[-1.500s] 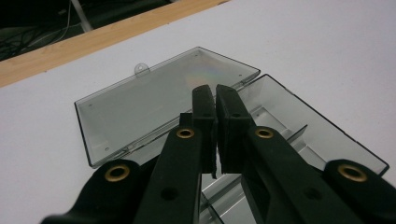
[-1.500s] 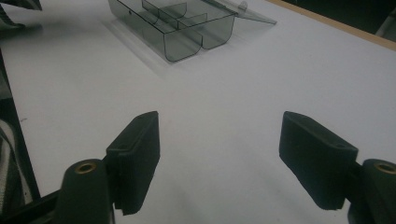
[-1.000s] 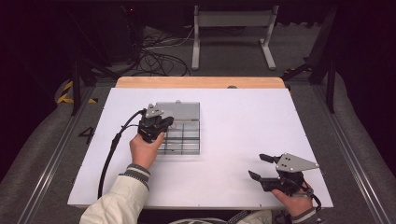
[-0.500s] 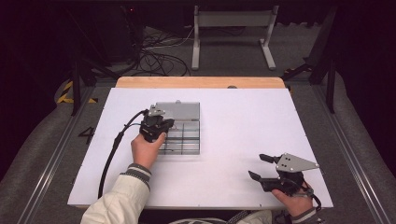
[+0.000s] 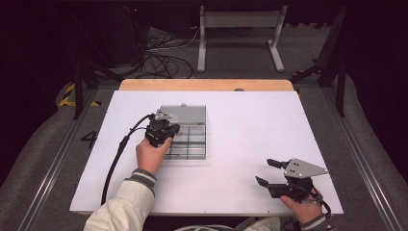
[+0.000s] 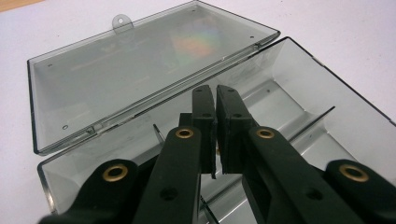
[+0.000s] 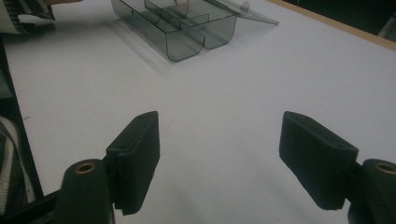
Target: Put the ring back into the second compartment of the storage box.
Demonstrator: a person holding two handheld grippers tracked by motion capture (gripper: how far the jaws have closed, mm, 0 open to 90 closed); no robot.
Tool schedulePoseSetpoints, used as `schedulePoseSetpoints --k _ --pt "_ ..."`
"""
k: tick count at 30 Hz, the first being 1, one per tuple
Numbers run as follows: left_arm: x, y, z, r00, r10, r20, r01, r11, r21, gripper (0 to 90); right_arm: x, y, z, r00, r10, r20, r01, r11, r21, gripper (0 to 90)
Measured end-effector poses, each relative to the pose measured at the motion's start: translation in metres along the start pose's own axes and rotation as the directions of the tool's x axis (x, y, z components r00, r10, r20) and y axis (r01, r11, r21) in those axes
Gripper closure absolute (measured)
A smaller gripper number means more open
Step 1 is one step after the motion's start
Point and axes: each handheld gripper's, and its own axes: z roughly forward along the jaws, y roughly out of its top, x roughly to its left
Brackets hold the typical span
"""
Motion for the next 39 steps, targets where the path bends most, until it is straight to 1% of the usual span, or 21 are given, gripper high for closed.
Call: schedulePoseSetpoints --k 2,3,4,6,7,11,13,14,18,19,22,23,27,29,31,32,34,35,36,37,39 --pt "0.0 0.0 -0.001 0.9999 -0.013 0.011 0.013 0.9999 -0.011 83.6 0.0 0.0 0.0 1.0 0.0 -0.001 0.0 1.0 -0.001 29.6" --pt "0.001 0.0 -0.001 0.9999 -0.009 0.01 0.009 0.9999 -0.015 80.1 0.001 0.001 0.0 1.0 0.001 -0.002 -0.001 1.0 -0.002 29.6" --pt "0.001 0.0 -0.001 0.9996 -0.018 0.02 0.019 0.9997 -0.014 77.6 0.001 0.001 -0.001 1.0 -0.002 -0.003 0.002 1.0 -0.005 29.6" --pt "0.001 0.0 -0.002 0.9997 -0.007 0.024 0.008 0.9999 -0.014 75.2 0.001 0.001 -0.001 1.0 -0.004 -0.004 0.004 1.0 -0.005 29.6" --pt "0.001 0.0 -0.002 0.9995 -0.013 0.03 0.013 0.9998 -0.015 74.1 0.001 0.001 -0.001 1.0 -0.004 -0.005 0.004 1.0 -0.005 29.6" --pt "0.0 0.0 -0.005 0.9997 0.0 0.023 0.0 0.9996 -0.027 69.4 0.002 0.001 0.0 1.0 -0.004 -0.006 0.004 1.0 -0.003 29.6" --pt "-0.001 0.001 -0.007 0.9996 0.007 0.026 -0.006 0.9994 -0.035 65.4 0.002 0.001 0.0 1.0 -0.004 -0.006 0.004 1.0 -0.003 29.6" --pt "-0.002 0.001 -0.008 0.9994 0.002 0.034 0.0 0.9993 -0.038 62.7 0.001 0.001 0.0 1.0 -0.003 -0.007 0.003 1.0 -0.003 29.6" --pt "-0.004 0.003 -0.018 0.9993 0.028 0.023 -0.027 0.9974 -0.066 54.8 0.002 0.001 0.0 1.0 -0.005 -0.006 0.005 1.0 -0.002 29.6" --pt "-0.005 0.003 -0.02 0.9993 0.024 0.029 -0.022 0.997 -0.074 53.1 0.002 0.001 0.0 1.0 -0.005 -0.006 0.005 1.0 -0.002 29.6" --pt "-0.008 0.005 -0.03 0.9988 0.036 0.031 -0.033 0.9944 -0.1 48.7 0.002 0.001 0.0 1.0 -0.005 -0.006 0.005 1.0 -0.002 29.6" --pt "-0.008 0.006 -0.034 0.9987 0.044 0.025 -0.041 0.9932 -0.109 47.3 0.002 0.001 0.0 1.0 -0.005 -0.006 0.005 1.0 -0.002 29.6" --pt "-0.011 0.007 -0.046 0.9988 0.029 0.038 -0.023 0.9898 -0.141 43.4 0.002 0.001 0.0 1.0 -0.003 -0.008 0.003 1.0 -0.001 29.6" --pt "-0.013 0.008 -0.052 0.9987 0.028 0.043 -0.021 0.9873 -0.157 41.8 0.002 0.001 0.0 1.0 -0.004 -0.005 0.004 1.0 -0.001 29.6" --pt "-0.014 0.008 -0.056 0.9984 0.041 0.039 -0.034 0.985 -0.17 40.2 0.002 0.001 0.0 1.0 -0.005 -0.005 0.005 1.0 -0.001 29.6" --pt "-0.015 0.008 -0.058 0.9983 0.034 0.048 -0.025 0.9842 -0.175 39.5 0.002 0.001 0.0 1.0 -0.003 -0.005 0.003 1.0 -0.001 29.6" --pt "-0.017 0.008 -0.061 0.9981 0.035 0.051 -0.026 0.9837 -0.178 38.9 0.002 0.001 0.001 1.0 -0.003 -0.007 0.003 1.0 0.0 29.6" --pt "-0.017 0.008 -0.063 0.998 0.044 0.045 -0.035 0.9831 -0.18 38.8 0.002 0.001 0.001 1.0 -0.004 -0.008 0.004 1.0 0.001 29.6" --pt "-0.018 0.008 -0.064 0.9979 0.041 0.05 -0.031 0.9832 -0.18 38.6 0.002 0.001 0.001 1.0 -0.004 -0.006 0.004 1.0 0.0 29.6" --pt "-0.018 0.008 -0.065 0.9975 0.051 0.048 -0.041 0.9828 -0.18 38.2 0.002 0.001 0.001 1.0 -0.003 -0.006 0.003 1.0 0.0 29.6" --pt "-0.019 0.008 -0.066 0.9975 0.054 0.046 -0.045 0.9827 -0.179 37.8 0.002 0.001 0.001 1.0 -0.003 -0.006 0.003 1.0 -0.001 29.6"
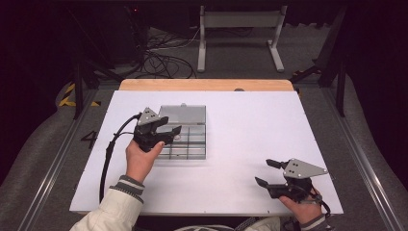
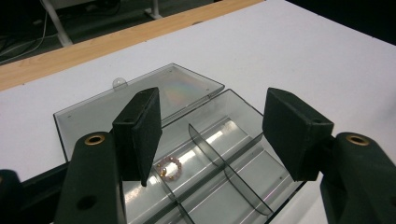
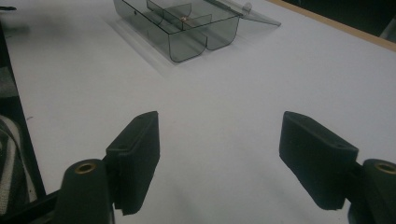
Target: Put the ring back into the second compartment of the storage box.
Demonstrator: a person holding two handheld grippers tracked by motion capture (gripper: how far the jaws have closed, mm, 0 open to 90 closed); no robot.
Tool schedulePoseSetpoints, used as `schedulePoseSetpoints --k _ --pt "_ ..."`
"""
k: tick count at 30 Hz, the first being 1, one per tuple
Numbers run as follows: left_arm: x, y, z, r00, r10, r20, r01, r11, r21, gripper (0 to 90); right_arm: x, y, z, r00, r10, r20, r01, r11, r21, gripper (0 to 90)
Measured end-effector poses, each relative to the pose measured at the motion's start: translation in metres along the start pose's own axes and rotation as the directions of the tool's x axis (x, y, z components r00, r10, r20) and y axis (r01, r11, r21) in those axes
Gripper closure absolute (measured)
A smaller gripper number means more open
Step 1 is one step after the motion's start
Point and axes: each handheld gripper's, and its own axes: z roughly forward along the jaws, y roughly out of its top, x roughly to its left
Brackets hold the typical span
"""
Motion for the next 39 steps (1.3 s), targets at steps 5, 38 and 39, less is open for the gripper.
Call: schedulePoseSetpoints --k 5,38,39 --pt "-0.003 0.001 -0.005 0.9999 0.013 -0.001 -0.013 0.9999 -0.008 36.2 0.0 0.0 0.0 1.0 0.001 0.0 -0.001 1.0 0.0 29.5" --pt "-0.02 -0.014 -0.065 0.9941 0.09 0.06 -0.084 0.9914 -0.101 21.0 0.001 0.0 0.0 1.0 0.0 0.002 0.0 1.0 0.002 29.3" --pt "-0.02 -0.016 -0.068 0.9942 0.094 0.052 -0.088 0.9904 -0.106 21.0 0.001 0.0 0.0 1.0 0.0 0.002 0.0 1.0 0.002 29.3"
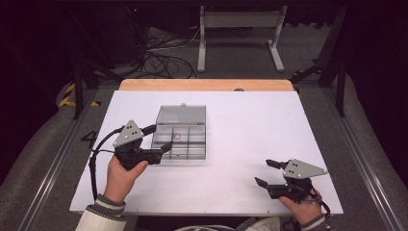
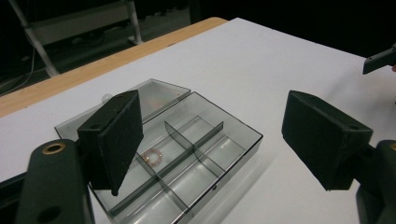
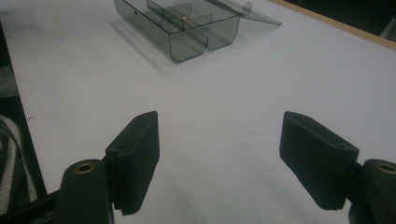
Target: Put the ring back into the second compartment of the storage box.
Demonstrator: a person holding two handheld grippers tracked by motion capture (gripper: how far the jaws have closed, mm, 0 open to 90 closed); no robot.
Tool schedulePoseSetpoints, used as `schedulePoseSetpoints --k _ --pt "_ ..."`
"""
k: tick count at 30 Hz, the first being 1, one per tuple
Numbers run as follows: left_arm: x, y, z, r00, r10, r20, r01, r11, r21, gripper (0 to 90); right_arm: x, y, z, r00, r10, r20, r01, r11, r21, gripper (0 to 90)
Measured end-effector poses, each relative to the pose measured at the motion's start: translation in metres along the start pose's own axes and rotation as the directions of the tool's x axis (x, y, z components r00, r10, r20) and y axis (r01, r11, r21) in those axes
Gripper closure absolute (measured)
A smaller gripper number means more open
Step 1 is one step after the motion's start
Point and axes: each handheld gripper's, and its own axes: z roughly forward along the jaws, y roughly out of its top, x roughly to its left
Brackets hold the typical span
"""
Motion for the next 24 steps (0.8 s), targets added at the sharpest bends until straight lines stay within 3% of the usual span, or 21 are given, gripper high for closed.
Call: schedulePoseSetpoints --k 10,24 --pt "0.001 -0.025 -0.02 0.9994 -0.019 -0.031 0.018 0.9997 -0.013 21.4 0.001 0.0 0.0 1.0 0.0 -0.004 0.0 1.0 0.0 29.2" --pt "0.008 -0.058 -0.036 0.9998 -0.019 -0.011 0.019 0.9995 -0.027 20.2 0.0 -0.001 0.001 1.0 -0.001 -0.005 0.001 1.0 0.003 29.2"
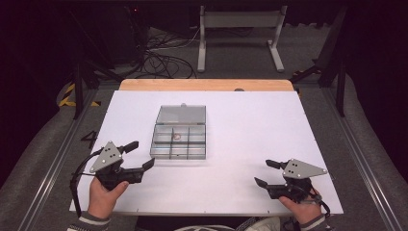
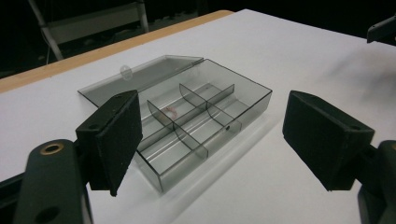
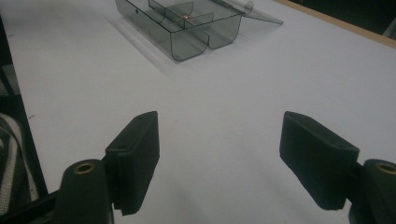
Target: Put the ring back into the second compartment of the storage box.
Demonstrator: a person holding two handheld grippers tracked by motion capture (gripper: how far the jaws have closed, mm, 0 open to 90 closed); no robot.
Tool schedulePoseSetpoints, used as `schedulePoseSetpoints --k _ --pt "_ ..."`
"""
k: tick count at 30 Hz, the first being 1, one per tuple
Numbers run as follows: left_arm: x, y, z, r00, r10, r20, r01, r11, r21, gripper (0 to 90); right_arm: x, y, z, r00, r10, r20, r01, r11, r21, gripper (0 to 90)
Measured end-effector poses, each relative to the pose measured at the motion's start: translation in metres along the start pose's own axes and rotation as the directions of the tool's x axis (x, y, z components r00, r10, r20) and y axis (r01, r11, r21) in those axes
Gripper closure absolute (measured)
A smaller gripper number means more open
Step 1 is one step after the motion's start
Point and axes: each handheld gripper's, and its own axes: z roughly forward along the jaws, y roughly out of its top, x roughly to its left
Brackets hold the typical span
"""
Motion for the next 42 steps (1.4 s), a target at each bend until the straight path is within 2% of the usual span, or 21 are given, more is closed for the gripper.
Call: schedulePoseSetpoints --k 1,10,19,20,23,30,34,38,42 --pt "0.001 -0.001 -0.001 0.9999 0.011 -0.005 -0.011 0.9999 0.001 20.2 0.0 0.0 0.0 1.0 0.001 0.0 -0.001 1.0 0.0 29.2" --pt "0.001 -0.02 -0.002 0.9998 -0.018 -0.004 0.018 0.9996 0.022 20.1 -0.001 -0.001 0.0 1.0 0.004 -0.001 -0.004 1.0 0.0 29.2" --pt "0.002 -0.035 -0.003 0.9998 -0.013 -0.016 0.013 0.9992 0.039 19.7 -0.002 -0.001 0.0 1.0 0.006 -0.002 -0.006 1.0 0.001 29.2" --pt "0.002 -0.037 -0.003 0.9995 -0.026 -0.016 0.027 0.9987 0.043 19.7 -0.002 -0.001 0.0 1.0 0.006 -0.001 -0.006 1.0 0.002 29.2" --pt "0.004 -0.042 -0.004 0.9992 -0.036 -0.016 0.037 0.9974 0.061 19.5 -0.002 -0.002 0.0 1.0 0.006 -0.002 -0.006 1.0 0.003 29.2" --pt "0.008 -0.053 -0.01 0.9967 -0.076 -0.029 0.078 0.9947 0.067 19.1 -0.002 -0.002 -0.001 0.9999 0.01 -0.005 -0.01 1.0 0.004 29.2" --pt "0.009 -0.059 -0.014 0.9969 -0.061 -0.05 0.065 0.9945 0.082 19.0 -0.003 -0.002 -0.001 1.0 0.007 -0.005 -0.007 1.0 0.004 29.2" --pt "0.009 -0.062 -0.014 0.9971 -0.054 -0.054 0.059 0.994 0.092 19.0 -0.003 -0.003 0.0 0.9999 0.008 -0.006 -0.008 1.0 0.006 29.2" --pt "0.009 -0.062 -0.015 0.9966 -0.061 -0.055 0.066 0.9949 0.077 18.8 -0.002 -0.003 0.0 1.0 0.006 -0.008 -0.006 1.0 0.009 29.2"
